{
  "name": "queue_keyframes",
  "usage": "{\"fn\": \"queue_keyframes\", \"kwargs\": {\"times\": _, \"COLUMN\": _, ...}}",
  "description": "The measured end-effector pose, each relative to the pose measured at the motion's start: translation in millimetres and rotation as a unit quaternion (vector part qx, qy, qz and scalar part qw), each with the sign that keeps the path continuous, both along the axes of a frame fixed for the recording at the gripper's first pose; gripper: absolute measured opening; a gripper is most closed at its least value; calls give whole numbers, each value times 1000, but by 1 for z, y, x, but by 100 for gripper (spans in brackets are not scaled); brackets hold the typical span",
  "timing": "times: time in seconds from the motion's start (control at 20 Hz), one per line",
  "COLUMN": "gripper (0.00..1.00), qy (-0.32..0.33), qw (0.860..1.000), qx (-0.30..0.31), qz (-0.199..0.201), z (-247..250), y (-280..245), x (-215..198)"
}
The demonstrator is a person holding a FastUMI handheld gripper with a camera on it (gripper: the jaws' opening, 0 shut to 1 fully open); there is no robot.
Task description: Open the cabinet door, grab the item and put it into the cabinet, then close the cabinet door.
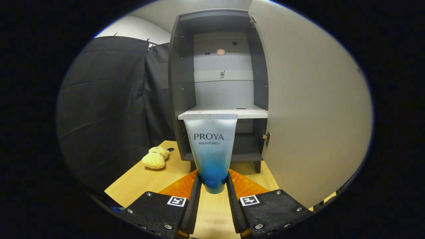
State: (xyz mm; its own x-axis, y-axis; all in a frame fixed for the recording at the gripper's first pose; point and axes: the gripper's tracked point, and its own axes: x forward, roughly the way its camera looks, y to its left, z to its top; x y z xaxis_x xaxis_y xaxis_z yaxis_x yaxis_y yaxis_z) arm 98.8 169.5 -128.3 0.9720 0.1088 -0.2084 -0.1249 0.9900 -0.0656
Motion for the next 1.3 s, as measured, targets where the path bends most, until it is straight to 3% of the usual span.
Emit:
{"fn": "queue_keyframes", "kwargs": {"times": 0.4, "gripper": 44, "qy": -35, "qw": 999, "qx": -27, "qz": -6, "z": 87, "y": 6, "x": 73}}
{"fn": "queue_keyframes", "kwargs": {"times": 0.75, "gripper": 44, "qy": -67, "qw": 997, "qx": -39, "qz": 10, "z": 131, "y": 17, "x": 174}}
{"fn": "queue_keyframes", "kwargs": {"times": 1.05, "gripper": 44, "qy": -58, "qw": 998, "qx": -36, "qz": 16, "z": 123, "y": 20, "x": 267}}
{"fn": "queue_keyframes", "kwargs": {"times": 1.3, "gripper": 44, "qy": -32, "qw": 999, "qx": -33, "qz": 25, "z": 93, "y": 24, "x": 300}}
